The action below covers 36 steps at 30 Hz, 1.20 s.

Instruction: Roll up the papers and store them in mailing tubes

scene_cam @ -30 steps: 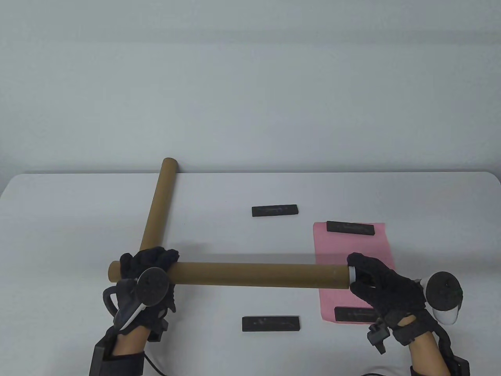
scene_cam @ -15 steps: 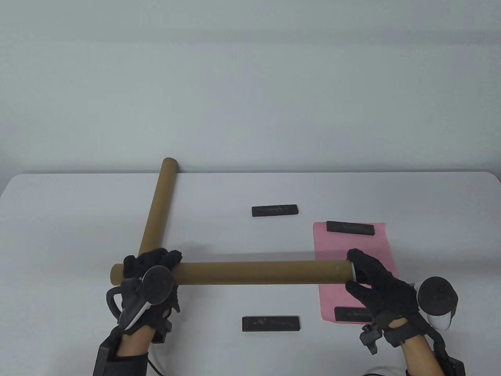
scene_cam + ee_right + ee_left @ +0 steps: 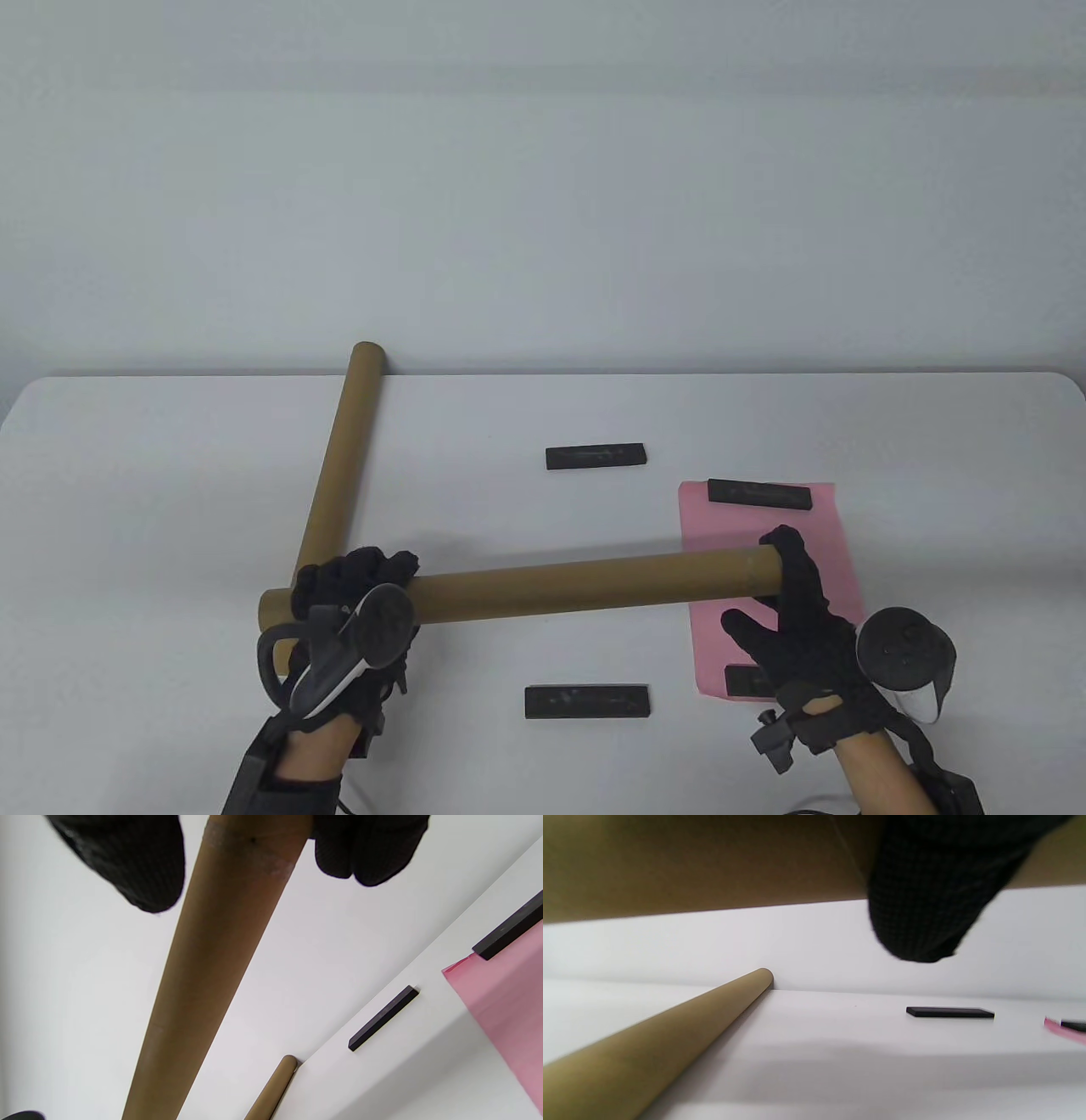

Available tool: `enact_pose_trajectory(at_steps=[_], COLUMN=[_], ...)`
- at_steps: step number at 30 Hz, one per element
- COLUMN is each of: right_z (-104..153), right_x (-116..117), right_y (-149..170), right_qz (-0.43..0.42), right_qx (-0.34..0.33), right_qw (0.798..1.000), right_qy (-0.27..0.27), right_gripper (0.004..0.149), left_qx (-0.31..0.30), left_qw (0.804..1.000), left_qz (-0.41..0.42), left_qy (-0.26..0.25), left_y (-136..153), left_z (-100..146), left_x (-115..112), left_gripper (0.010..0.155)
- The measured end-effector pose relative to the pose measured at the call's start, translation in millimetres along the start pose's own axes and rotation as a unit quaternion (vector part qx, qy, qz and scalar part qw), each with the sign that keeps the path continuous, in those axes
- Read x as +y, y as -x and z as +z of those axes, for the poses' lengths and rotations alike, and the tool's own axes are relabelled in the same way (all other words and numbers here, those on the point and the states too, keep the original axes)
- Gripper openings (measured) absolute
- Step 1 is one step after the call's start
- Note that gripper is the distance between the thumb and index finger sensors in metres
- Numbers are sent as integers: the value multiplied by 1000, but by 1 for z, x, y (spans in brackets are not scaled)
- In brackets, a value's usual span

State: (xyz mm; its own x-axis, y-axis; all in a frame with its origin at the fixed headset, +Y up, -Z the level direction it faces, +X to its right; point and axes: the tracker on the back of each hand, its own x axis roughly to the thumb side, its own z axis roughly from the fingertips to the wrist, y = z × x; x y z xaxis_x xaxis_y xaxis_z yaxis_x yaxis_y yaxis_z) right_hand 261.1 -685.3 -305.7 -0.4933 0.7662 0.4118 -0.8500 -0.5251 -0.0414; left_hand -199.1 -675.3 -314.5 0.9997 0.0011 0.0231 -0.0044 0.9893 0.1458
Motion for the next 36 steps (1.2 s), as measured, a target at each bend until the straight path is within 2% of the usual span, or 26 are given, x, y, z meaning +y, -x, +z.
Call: enact_pose_trajectory(at_steps=[6, 8, 11, 13, 15, 17, 22, 24, 26, 31, 36], right_z=[0, -1, 1, 5, 8, 8, 9, 9, 9, 9, 10], right_x=[-10, -15, -24, -31, -35, -35, -29, -27, -26, -25, -21], right_y=[5, 8, 5, -5, -14, -19, -24, -25, -27, -29, -30], right_qz=[-9, -24, -11, 42, 79, 86, 88, 94, 98, 100, 120], right_qx=[14, 23, 34, 6, -19, -33, -43, -48, -56, -61, -70], right_qw=[1000, 999, 997, 993, 989, 988, 989, 989, 989, 989, 987], right_qy=[21, 27, 69, 110, 127, 127, 109, 103, 97, 92, 79], right_gripper=[104, 103, 102, 99, 96, 94, 91, 91, 90, 90, 90], left_qx=[-80, -83, -23, 10, 31, 44, 100, 121, 143, 201, 249], left_qw=[995, 994, 994, 991, 984, 972, 950, 936, 926, 901, 889], left_qz=[-45, -45, -30, -17, 28, 73, 64, 96, 126, 125, 105], left_qy=[37, 62, 98, 134, 173, 220, 288, 317, 327, 364, 371], left_y=[-18, -22, -28, -29, -27, -26, -32, -33, -33, -29, -27], left_z=[1, 1, -3, -7, -11, -16, -30, -38, -48, -70, -87], left_x=[-5, -7, -8, -13, -19, -26, -38, -43, -48, -58, -67], left_gripper=[78, 78, 78, 80, 83, 86, 90, 91, 92, 92, 92])
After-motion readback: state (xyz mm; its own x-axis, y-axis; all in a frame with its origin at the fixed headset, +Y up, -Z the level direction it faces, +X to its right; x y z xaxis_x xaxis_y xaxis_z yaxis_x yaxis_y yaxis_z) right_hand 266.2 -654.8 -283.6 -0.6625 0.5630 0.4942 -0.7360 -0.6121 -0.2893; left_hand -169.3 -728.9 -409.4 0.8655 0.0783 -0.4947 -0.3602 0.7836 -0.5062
